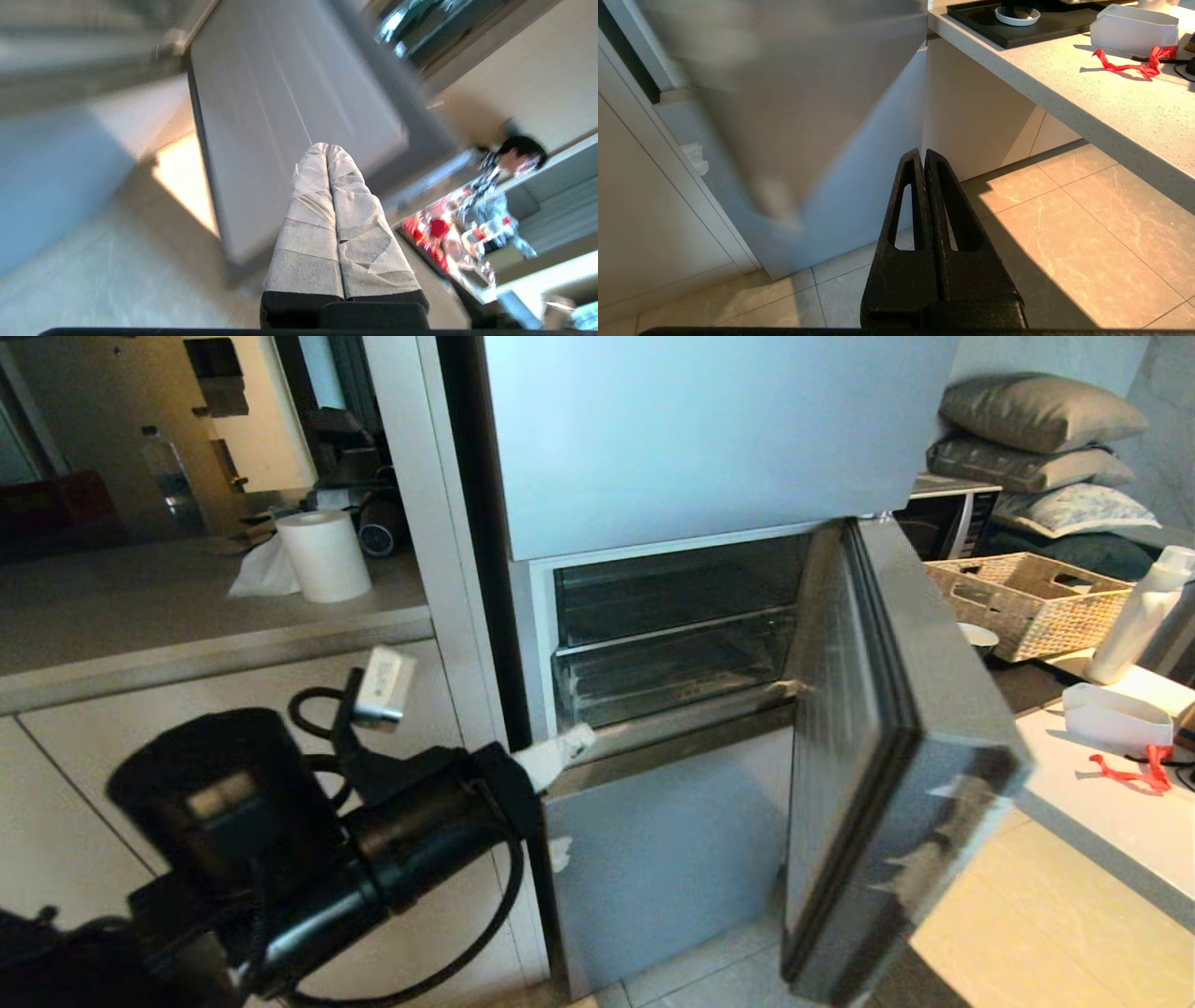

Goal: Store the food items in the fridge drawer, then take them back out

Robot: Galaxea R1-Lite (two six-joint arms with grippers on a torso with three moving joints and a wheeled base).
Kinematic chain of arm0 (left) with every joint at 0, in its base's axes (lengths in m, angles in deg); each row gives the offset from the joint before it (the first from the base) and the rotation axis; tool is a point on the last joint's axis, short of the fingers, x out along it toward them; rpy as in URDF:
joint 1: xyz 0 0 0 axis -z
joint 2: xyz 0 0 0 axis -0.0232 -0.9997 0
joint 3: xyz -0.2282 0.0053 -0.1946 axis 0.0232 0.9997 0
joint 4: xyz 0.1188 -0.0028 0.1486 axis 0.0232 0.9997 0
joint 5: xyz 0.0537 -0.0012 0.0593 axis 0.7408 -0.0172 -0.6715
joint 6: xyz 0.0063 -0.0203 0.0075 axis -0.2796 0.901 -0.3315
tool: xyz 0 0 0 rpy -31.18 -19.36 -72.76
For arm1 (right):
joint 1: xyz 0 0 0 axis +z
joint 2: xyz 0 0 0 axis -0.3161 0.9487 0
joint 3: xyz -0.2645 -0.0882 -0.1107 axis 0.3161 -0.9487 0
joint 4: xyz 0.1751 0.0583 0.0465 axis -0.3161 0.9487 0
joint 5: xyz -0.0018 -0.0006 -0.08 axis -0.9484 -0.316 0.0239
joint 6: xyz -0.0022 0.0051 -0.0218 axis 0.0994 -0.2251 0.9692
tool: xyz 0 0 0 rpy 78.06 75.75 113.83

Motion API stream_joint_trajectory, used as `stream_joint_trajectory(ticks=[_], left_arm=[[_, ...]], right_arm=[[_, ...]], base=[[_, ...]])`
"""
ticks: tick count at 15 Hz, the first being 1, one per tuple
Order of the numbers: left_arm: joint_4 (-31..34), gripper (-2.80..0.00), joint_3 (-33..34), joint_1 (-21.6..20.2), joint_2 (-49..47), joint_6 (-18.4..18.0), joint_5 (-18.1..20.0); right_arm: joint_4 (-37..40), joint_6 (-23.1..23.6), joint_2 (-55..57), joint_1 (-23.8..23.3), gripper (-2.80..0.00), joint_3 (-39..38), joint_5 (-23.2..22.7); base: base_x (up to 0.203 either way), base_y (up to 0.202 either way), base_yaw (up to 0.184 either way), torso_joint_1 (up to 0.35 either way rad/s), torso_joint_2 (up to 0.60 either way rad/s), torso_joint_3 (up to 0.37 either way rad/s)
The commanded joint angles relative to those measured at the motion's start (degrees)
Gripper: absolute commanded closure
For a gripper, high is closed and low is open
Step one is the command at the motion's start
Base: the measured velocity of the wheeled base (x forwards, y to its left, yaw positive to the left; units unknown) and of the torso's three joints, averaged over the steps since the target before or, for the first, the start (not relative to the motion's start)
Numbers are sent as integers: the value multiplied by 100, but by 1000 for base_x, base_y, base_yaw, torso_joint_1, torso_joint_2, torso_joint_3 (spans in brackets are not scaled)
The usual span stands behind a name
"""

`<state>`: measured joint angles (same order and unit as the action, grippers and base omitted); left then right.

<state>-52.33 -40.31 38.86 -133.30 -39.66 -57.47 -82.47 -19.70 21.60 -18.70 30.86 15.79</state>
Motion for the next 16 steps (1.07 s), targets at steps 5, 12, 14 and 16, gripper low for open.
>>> stream_joint_trajectory(ticks=[5, 12, 14, 16], left_arm=[[3373, 0, -760, -569, 3282, -2132, -574], [7582, 0, -1153, -3007, 6272, -2771, -1204], [7767, 0, 58, -3965, 7200, -2997, -1130], [7960, 0, 1423, -4102, 8250, -3568, -1037]], right_arm=[[-4, 0, 5, 0, 0, 0, 3], [-4, 0, 5, 0, 0, 0, 2], [-4, 0, 5, 0, 0, 0, 0], [-4, 0, 5, 0, 0, 0, -3]], base=[[0, 0, 0, 0, 0, 0], [0, 0, 0, 0, 0, 0], [0, 0, 0, 0, 0, 0], [0, 0, 0, 0, 0, 0]])
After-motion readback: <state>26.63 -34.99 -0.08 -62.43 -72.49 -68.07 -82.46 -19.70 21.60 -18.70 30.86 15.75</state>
